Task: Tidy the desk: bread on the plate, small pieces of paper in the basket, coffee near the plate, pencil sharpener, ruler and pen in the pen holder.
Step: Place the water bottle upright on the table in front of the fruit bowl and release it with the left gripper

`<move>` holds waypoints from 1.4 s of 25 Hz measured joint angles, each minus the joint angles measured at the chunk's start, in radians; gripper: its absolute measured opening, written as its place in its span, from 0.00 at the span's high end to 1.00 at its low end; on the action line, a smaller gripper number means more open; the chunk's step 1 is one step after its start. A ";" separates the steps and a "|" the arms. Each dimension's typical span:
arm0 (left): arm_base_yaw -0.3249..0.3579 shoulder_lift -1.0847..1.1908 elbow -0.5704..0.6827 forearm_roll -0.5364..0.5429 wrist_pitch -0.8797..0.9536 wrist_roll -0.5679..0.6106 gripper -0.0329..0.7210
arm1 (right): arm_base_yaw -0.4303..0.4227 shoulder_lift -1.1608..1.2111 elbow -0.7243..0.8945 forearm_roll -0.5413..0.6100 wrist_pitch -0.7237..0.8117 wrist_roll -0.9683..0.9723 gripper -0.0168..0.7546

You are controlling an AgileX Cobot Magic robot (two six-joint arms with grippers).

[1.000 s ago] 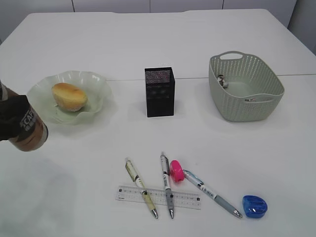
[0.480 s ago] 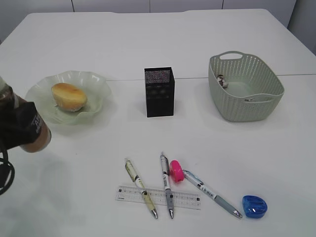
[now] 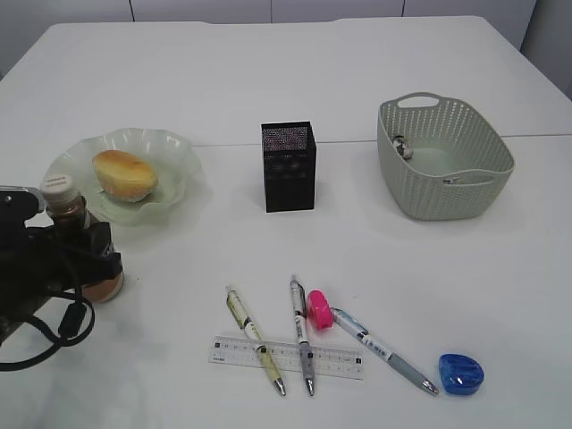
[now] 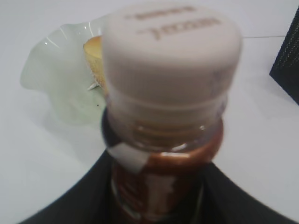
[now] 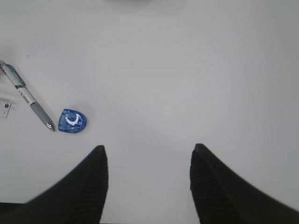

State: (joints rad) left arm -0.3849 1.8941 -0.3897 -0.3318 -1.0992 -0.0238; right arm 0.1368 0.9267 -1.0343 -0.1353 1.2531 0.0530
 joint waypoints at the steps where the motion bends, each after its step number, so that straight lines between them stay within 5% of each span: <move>1: 0.000 0.002 -0.011 0.000 0.000 0.000 0.56 | 0.000 0.000 0.000 0.000 -0.004 0.000 0.40; 14: 0.000 0.080 -0.056 -0.007 -0.067 0.002 0.56 | 0.000 0.000 0.000 -0.018 -0.029 0.000 0.40; 23: 0.000 0.083 -0.058 0.006 -0.071 0.002 0.35 | 0.000 0.000 0.001 -0.018 -0.029 0.000 0.40; 35: 0.000 0.013 -0.047 0.007 -0.057 0.002 0.32 | 0.000 0.000 0.001 -0.018 -0.029 0.000 0.40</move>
State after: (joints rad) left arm -0.3849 1.9066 -0.4362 -0.3247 -1.1563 -0.0221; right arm 0.1368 0.9267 -1.0334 -0.1533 1.2238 0.0530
